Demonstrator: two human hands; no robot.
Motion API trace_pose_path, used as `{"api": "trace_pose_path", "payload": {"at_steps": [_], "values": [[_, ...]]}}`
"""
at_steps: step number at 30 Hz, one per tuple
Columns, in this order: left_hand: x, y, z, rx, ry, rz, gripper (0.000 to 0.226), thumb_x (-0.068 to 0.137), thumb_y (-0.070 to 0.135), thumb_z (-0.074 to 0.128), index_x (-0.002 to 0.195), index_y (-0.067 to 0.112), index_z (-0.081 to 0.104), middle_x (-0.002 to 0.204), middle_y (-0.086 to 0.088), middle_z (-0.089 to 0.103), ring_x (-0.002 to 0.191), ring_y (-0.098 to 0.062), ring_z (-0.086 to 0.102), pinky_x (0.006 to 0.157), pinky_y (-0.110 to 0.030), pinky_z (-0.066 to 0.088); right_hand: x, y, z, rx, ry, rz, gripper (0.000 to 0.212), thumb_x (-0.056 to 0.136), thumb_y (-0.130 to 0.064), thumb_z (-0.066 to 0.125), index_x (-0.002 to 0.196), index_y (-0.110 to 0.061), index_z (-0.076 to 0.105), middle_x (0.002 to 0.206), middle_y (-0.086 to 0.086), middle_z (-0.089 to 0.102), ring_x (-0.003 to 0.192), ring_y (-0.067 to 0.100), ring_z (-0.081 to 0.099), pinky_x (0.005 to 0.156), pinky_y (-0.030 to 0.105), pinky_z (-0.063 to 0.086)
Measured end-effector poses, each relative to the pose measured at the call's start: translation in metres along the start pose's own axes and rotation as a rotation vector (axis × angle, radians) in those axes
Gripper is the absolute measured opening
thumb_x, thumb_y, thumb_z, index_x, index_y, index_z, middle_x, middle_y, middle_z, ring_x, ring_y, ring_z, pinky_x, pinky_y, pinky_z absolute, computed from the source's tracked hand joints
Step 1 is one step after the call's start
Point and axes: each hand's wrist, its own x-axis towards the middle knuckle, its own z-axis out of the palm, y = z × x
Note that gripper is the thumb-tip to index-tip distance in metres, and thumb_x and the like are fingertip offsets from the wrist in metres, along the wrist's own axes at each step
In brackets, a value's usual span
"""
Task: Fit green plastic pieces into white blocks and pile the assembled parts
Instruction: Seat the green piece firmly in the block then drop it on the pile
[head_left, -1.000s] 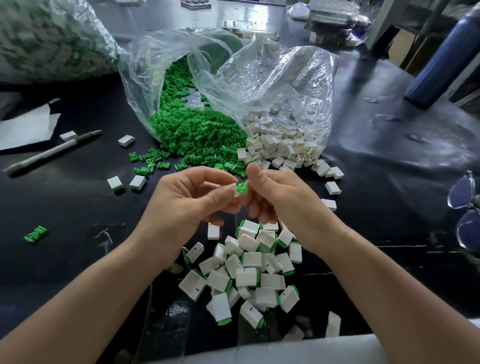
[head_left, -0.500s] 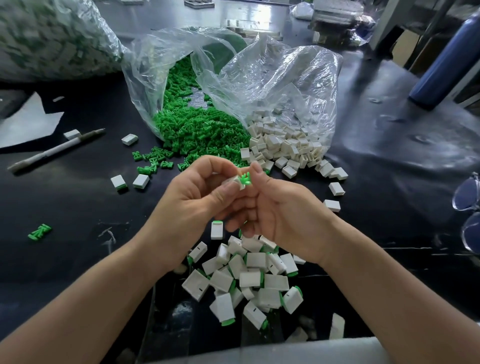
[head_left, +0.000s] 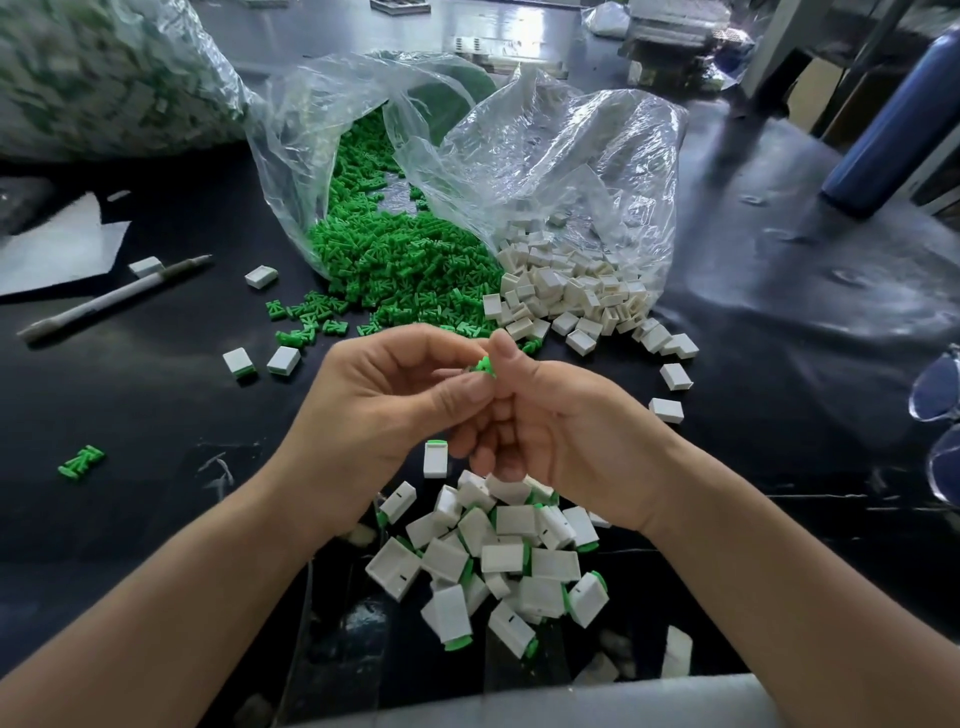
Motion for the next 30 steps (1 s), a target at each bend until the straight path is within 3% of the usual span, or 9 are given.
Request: {"api": "trace_pose_path", "payload": {"at_steps": [3,7,10,12,14,15,20,25,30], "values": [[0.000,0.000,0.001,0.014,-0.051,0.019,0.026,0.062,0.013,0.068,0.082,-0.003,0.067,0.084,-0.037,0.058,0.055,-0.051,0.051,0.048,-0.050,0.050,0.000,0.001,0.002,0.001,-0.006,-0.014,0.058,0.085,-0.054,0.041,0.106,-0.002,0.057,0.063,-0.001,0.059,0.055,0.008,0.051,0.049,0.018,0.036],[-0.001,-0.001,0.003,0.004,-0.067,0.020,0.031,0.066,0.005,0.064,0.091,-0.013,0.066,0.071,-0.027,0.063,0.054,-0.035,0.058,0.052,-0.035,0.056,-0.002,-0.001,0.002,-0.046,-0.009,-0.025,0.073,0.075,-0.048,0.039,0.117,0.011,0.049,0.065,0.000,0.047,0.060,0.011,0.039,0.050,0.019,0.032],[-0.001,-0.002,0.004,0.010,-0.051,0.011,0.039,0.067,-0.002,0.060,0.105,-0.010,0.061,0.070,-0.012,0.069,0.054,-0.033,0.061,0.056,-0.038,0.057,-0.003,0.000,0.002,-0.066,0.005,-0.023,0.073,0.075,-0.047,0.039,0.121,0.009,0.049,0.066,-0.001,0.040,0.058,0.008,0.035,0.050,0.017,0.031],[-0.001,-0.002,0.005,0.021,-0.026,-0.003,0.041,0.066,-0.003,0.060,0.106,-0.009,0.060,0.074,-0.010,0.070,0.057,-0.030,0.063,0.058,-0.041,0.057,-0.004,0.001,0.003,-0.079,0.021,-0.021,0.059,0.075,-0.047,0.039,0.101,0.003,0.059,0.065,-0.002,0.038,0.057,0.007,0.033,0.051,0.017,0.031],[-0.002,-0.003,0.005,0.029,-0.005,-0.027,0.039,0.066,-0.002,0.061,0.104,-0.011,0.062,0.087,-0.015,0.071,0.063,-0.026,0.067,0.062,-0.042,0.058,-0.006,0.000,0.005,-0.089,0.042,-0.032,0.039,0.075,-0.046,0.040,0.074,-0.009,0.052,0.064,-0.002,0.036,0.057,0.008,0.030,0.052,0.019,0.028],[-0.002,-0.003,0.005,0.024,0.001,-0.037,0.038,0.065,-0.002,0.061,0.102,-0.011,0.063,0.095,-0.019,0.069,0.066,-0.025,0.068,0.063,-0.041,0.058,-0.007,-0.001,0.006,-0.094,0.054,-0.037,0.035,0.074,-0.046,0.040,0.070,-0.011,0.046,0.065,-0.001,0.034,0.057,0.008,0.029,0.052,0.019,0.027],[-0.003,-0.004,0.005,0.009,0.009,-0.028,0.031,0.063,0.002,0.062,0.094,-0.003,0.065,0.107,-0.013,0.068,0.078,-0.023,0.070,0.063,-0.031,0.057,-0.007,0.001,0.007,-0.094,0.085,-0.050,0.031,0.072,-0.045,0.043,0.063,-0.016,0.045,0.062,-0.003,0.035,0.053,0.006,0.030,0.051,0.018,0.028],[-0.004,-0.006,0.006,-0.012,0.021,-0.011,0.026,0.061,0.003,0.064,0.086,-0.005,0.067,0.105,-0.011,0.068,0.076,-0.021,0.070,0.060,-0.029,0.056,-0.007,0.002,0.009,-0.094,0.079,-0.068,0.036,0.073,-0.044,0.042,0.049,-0.026,0.063,0.053,-0.014,0.039,0.050,0.003,0.032,0.052,0.018,0.029],[-0.004,-0.006,0.006,-0.029,0.024,-0.007,0.022,0.060,0.007,0.065,0.080,0.001,0.069,0.104,-0.012,0.069,0.072,-0.025,0.070,0.058,-0.032,0.057,-0.007,0.001,0.011,-0.098,0.076,-0.091,0.033,0.075,-0.044,0.041,0.062,-0.031,0.069,0.053,-0.016,0.041,0.052,0.003,0.032,0.053,0.017,0.029]]}}
